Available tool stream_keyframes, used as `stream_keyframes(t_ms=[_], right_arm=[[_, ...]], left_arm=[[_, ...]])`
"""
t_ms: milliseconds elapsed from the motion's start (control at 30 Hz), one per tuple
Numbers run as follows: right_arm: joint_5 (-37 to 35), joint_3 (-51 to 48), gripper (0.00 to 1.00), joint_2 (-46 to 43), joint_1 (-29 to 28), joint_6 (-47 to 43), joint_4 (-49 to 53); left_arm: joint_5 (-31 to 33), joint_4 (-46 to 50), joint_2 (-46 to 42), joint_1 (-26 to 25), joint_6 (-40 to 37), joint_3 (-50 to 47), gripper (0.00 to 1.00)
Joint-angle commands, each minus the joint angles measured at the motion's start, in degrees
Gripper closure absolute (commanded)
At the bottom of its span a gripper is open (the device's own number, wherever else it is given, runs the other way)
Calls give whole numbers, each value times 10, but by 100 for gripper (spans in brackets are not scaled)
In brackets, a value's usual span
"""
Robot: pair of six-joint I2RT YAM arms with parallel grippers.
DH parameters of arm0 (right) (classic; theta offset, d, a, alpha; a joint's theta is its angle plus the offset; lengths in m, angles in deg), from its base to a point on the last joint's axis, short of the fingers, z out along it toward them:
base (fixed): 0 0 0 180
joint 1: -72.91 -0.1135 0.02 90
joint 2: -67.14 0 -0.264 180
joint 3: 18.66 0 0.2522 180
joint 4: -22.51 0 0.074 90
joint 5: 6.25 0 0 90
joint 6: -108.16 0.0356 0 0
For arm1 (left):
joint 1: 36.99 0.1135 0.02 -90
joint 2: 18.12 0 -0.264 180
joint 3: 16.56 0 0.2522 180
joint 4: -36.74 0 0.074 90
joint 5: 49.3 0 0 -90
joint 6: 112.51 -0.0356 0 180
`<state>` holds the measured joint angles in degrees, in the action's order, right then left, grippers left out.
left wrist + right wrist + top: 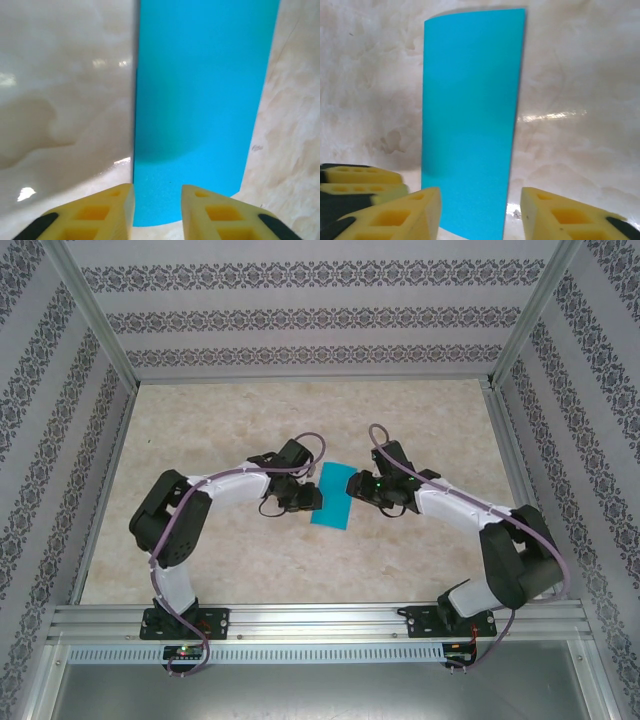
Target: Fold a paper plane with a square sheet of paper (pick it up from the middle)
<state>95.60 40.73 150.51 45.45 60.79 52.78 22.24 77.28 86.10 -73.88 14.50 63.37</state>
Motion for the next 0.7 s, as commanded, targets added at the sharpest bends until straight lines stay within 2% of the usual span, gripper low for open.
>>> stream_keyframes(t_ms=[0, 67, 133, 367, 467, 667], right_arm=[[7, -39, 50, -26, 5, 54, -65], [24, -54, 50, -25, 5, 72, -88], [38, -63, 50, -17, 4, 88, -104], [54, -85, 51, 0, -4, 127, -124], [55, -84, 51, 6, -12, 131, -115], [66, -70, 52, 37, -32, 141, -106]], left_arm=[[8, -49, -23, -3, 1, -2, 74], [-45, -78, 6, -3, 8, 13, 79], [-63, -87, 36, -3, 12, 27, 83], [-34, -59, 101, -1, 2, 68, 87], [6, -47, 114, 1, -1, 67, 88], [15, -36, 131, 3, 9, 49, 90]])
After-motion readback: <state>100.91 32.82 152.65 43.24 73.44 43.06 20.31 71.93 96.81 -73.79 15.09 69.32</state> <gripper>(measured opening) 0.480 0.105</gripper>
